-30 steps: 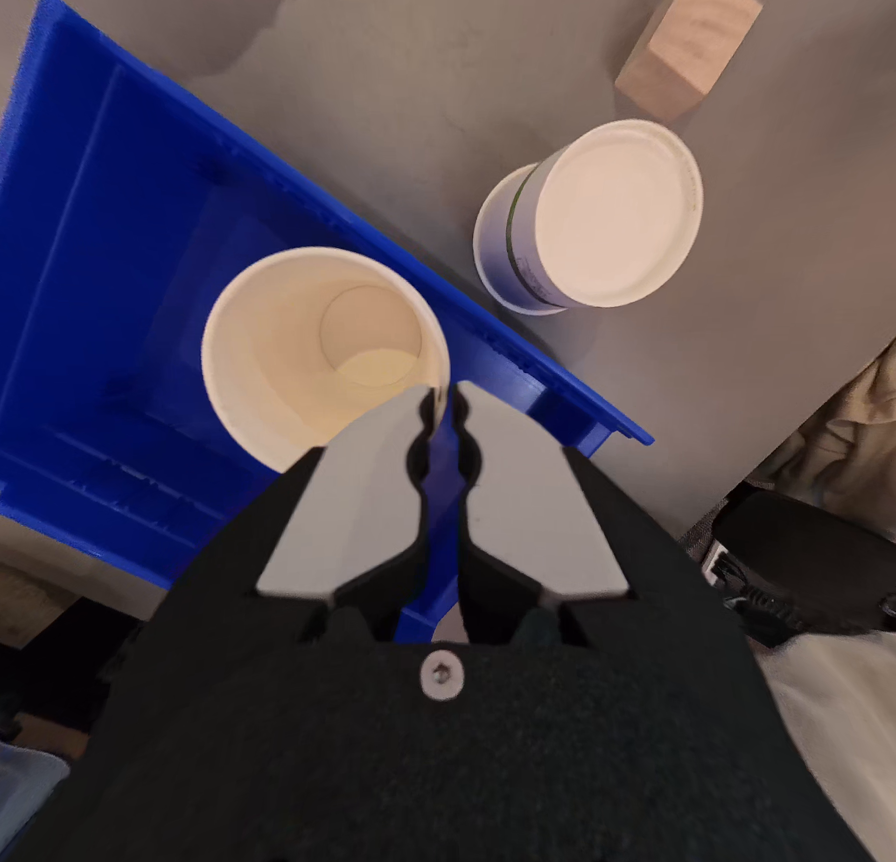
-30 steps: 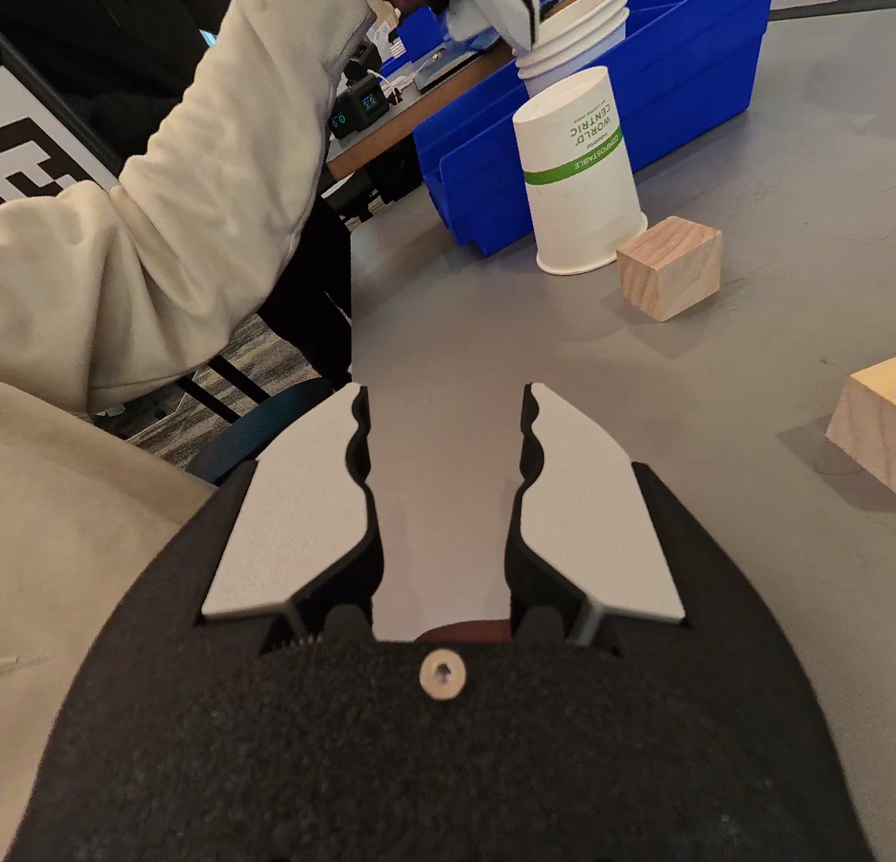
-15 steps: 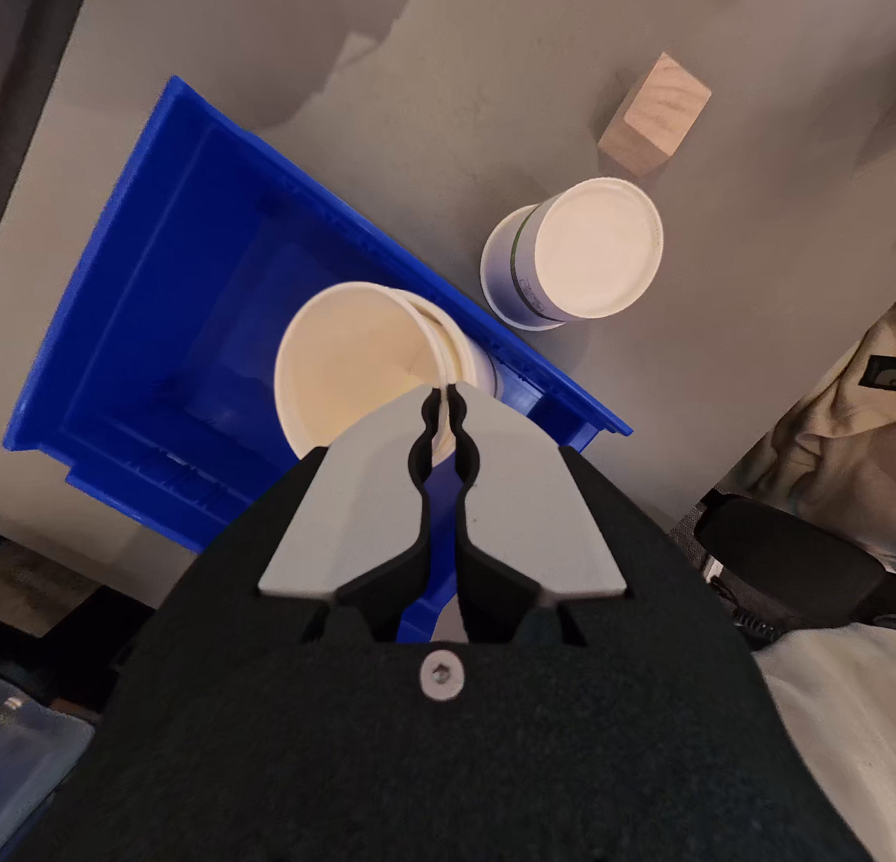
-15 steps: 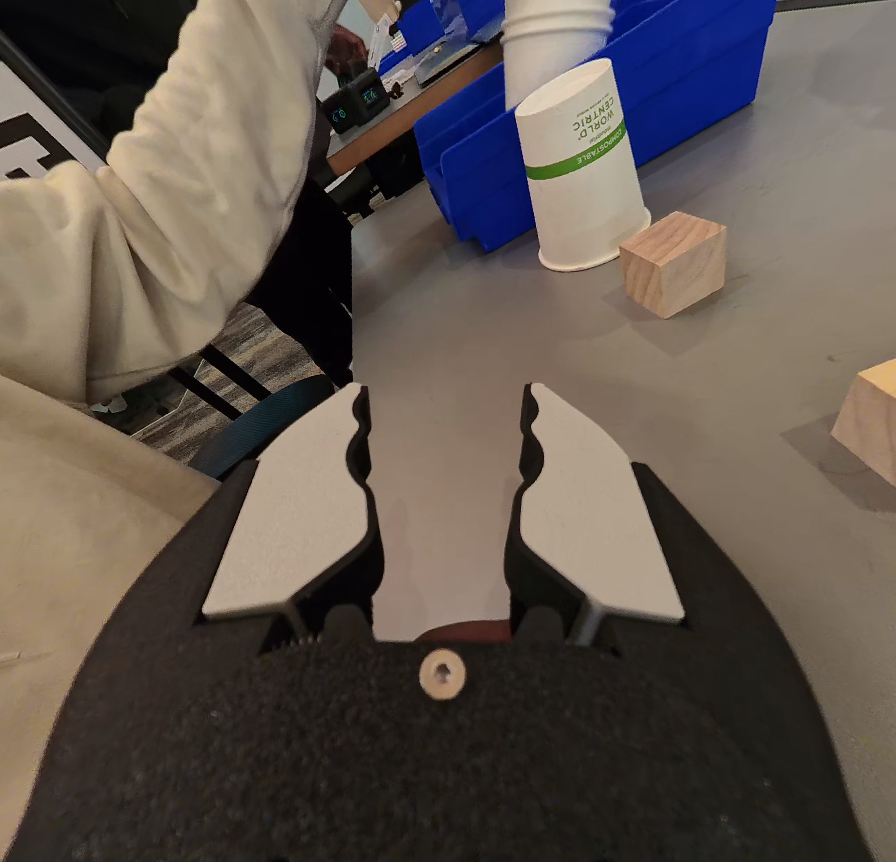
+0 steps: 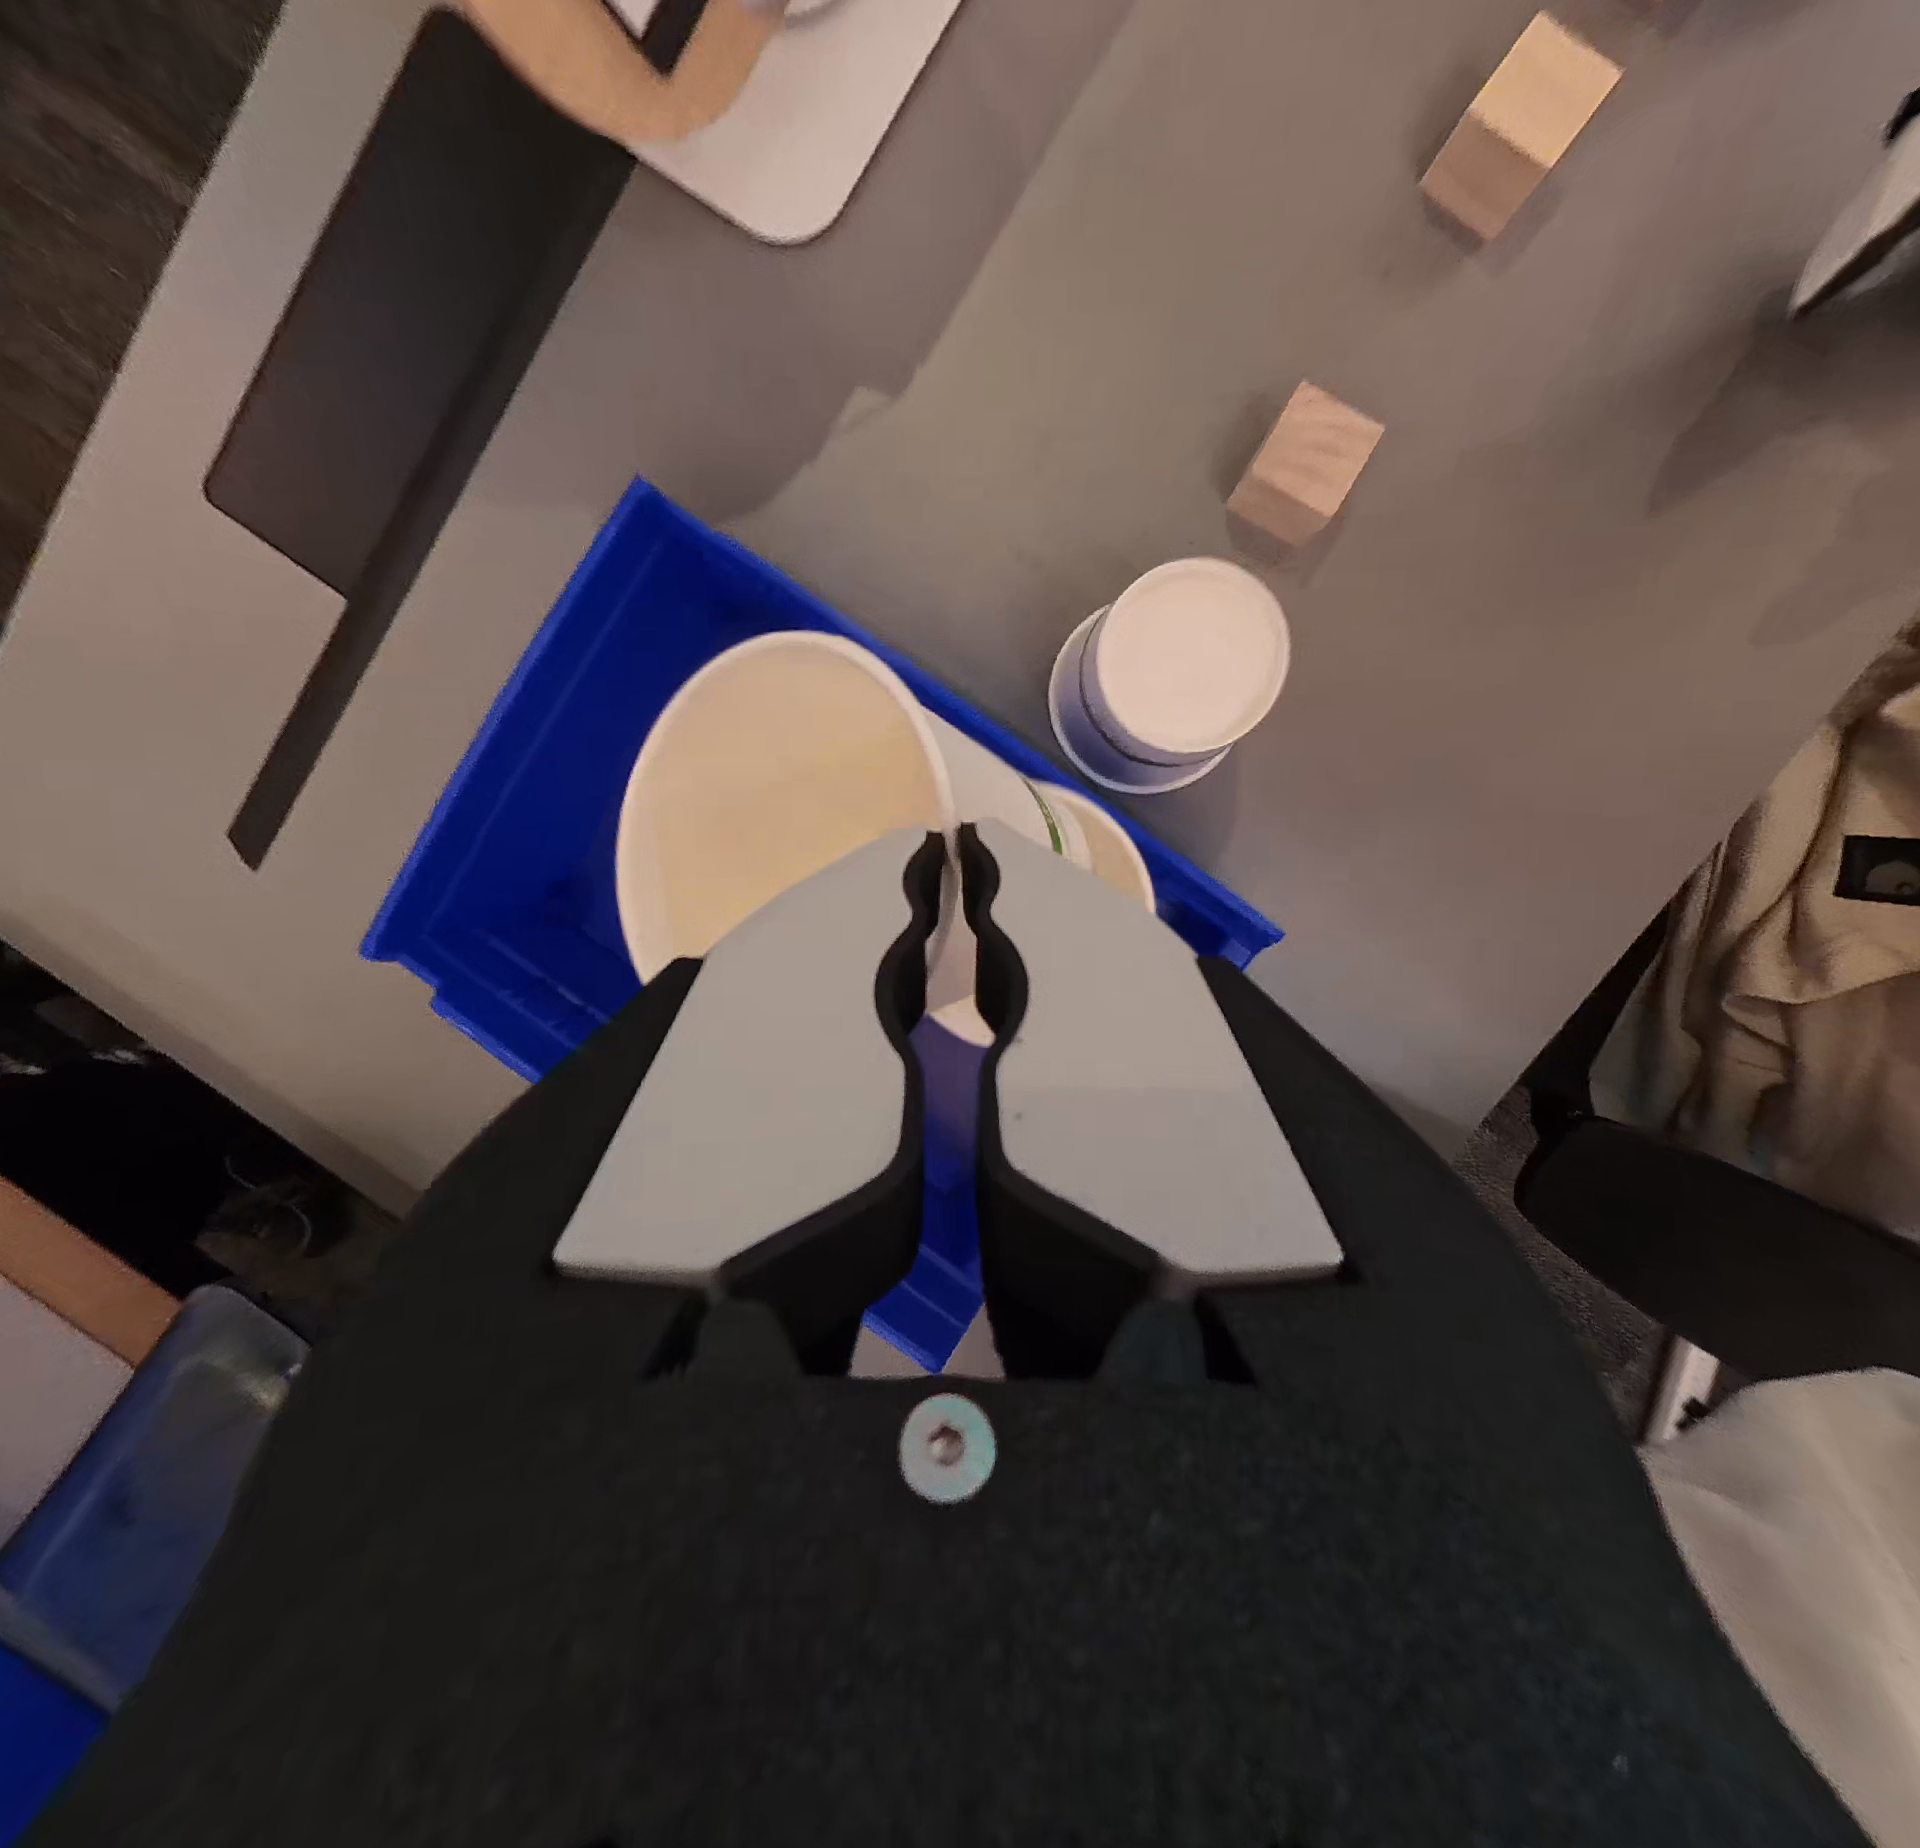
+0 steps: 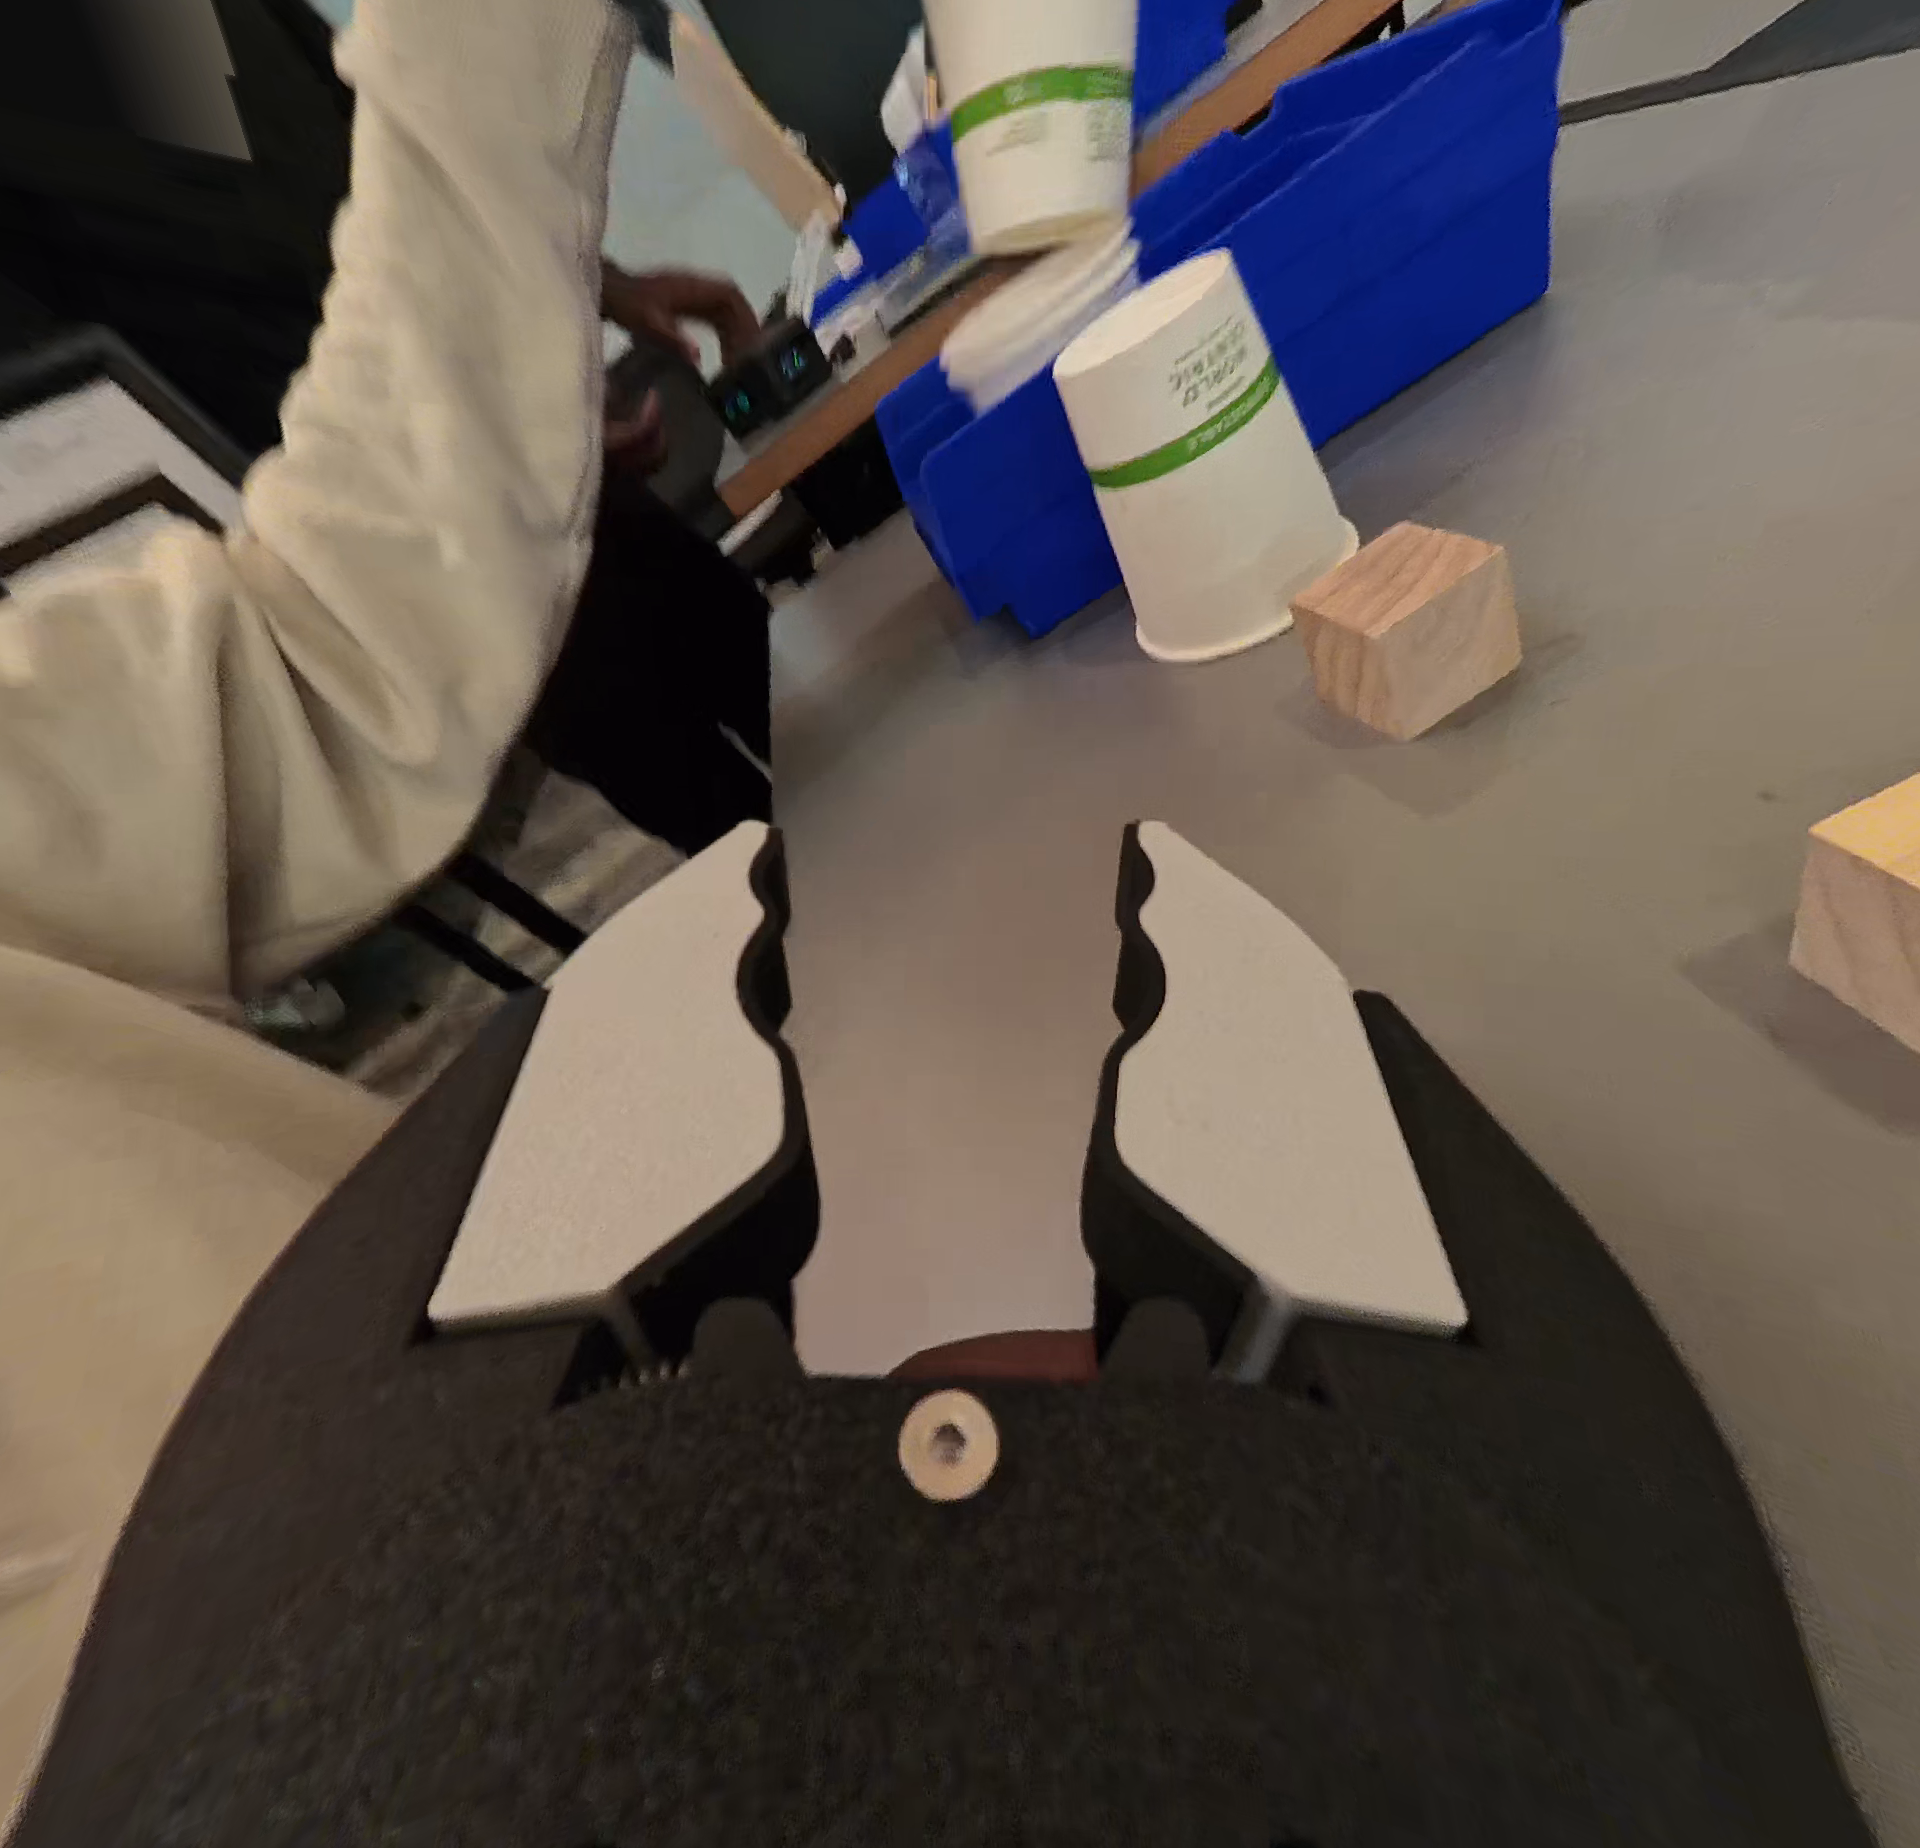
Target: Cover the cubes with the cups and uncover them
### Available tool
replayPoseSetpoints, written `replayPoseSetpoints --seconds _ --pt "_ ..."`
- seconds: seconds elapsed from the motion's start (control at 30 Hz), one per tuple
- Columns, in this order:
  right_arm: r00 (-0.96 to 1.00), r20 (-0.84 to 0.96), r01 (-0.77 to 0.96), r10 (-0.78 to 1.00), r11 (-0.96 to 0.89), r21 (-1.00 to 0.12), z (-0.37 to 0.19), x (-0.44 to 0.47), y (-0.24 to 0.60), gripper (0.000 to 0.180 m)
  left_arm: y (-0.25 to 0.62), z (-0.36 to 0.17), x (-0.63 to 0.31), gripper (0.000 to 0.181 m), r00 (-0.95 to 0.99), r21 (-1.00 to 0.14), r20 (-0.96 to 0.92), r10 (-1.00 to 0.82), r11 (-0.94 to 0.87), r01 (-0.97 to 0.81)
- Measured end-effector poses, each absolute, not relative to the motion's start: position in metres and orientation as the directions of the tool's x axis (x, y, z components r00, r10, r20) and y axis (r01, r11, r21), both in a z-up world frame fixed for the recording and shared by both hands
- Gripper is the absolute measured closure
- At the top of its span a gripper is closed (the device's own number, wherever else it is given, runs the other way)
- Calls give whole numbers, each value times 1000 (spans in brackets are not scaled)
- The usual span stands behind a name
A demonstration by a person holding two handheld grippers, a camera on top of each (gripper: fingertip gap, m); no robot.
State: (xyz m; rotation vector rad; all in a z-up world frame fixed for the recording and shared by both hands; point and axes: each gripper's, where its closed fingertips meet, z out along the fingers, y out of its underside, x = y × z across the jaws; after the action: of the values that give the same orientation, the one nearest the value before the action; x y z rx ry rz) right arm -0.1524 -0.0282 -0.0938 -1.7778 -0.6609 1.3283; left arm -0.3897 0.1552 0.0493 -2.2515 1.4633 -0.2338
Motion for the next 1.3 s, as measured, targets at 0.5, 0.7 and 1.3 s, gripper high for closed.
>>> replayPoseSetpoints --seconds 0.5,0.7,1.3 --pt "-541 -760 -552 359 -834 -1 21 -198 55 94 108 127 -221 177 119 -565 -171 -978 -2 -825" --pt "-688 -612 -600 391 -781 175 39 -166 70 87 76 124 -157 178 -10 -628 -169 -986 115 -770" --pt "-428 -726 -736 539 -674 -66 25 -108 67 98 32 67 -172 139 25 -724 -178 -984 114 -680"
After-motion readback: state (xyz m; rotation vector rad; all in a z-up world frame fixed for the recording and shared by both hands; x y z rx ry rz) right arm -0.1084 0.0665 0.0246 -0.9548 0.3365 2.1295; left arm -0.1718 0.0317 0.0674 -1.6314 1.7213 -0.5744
